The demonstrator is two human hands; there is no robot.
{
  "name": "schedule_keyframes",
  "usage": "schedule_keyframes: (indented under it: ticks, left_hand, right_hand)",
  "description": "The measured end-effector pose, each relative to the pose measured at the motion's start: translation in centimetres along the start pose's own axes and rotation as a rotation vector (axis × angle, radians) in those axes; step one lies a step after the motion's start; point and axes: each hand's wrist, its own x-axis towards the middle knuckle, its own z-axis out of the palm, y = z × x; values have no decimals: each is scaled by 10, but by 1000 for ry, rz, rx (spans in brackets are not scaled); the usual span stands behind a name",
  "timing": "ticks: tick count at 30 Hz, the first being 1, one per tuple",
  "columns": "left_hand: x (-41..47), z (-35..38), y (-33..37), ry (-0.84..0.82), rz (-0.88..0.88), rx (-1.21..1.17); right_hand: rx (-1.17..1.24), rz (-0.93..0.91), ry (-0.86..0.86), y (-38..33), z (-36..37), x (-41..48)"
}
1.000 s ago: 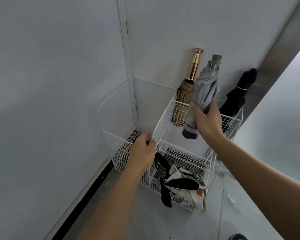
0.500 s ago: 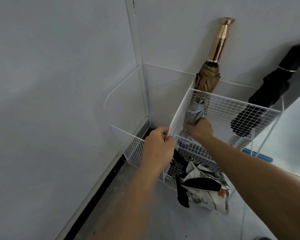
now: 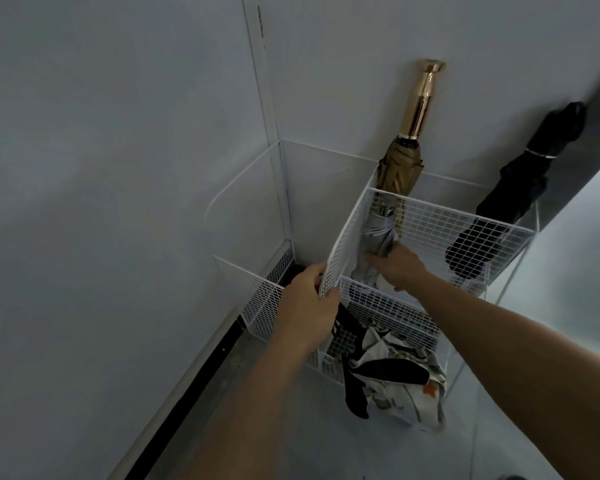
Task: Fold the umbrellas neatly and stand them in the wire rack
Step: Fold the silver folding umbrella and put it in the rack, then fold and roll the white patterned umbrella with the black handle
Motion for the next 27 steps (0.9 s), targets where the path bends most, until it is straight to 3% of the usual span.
schedule_keyframes:
  ticks: [11,17,22,25,27]
  left_hand:
    - [0,-5,-1,-40,25,5]
    - [2,-6,-7,-26,27,29]
    - [0,-8,-16,-61,-49,119]
    - [-2,-8,-17,-87,-77,111]
    - [-1,-6,-17,-98,-76,87]
  right_hand:
    - [-67,-78,241,-17,22,17]
    - [-123,-72,110,-7,9,12]
    - [-167,-221,360,12,12,-50]
    - [-295,-243,202,45,35,-72]
    - [-458,-133,13,71,52,-73]
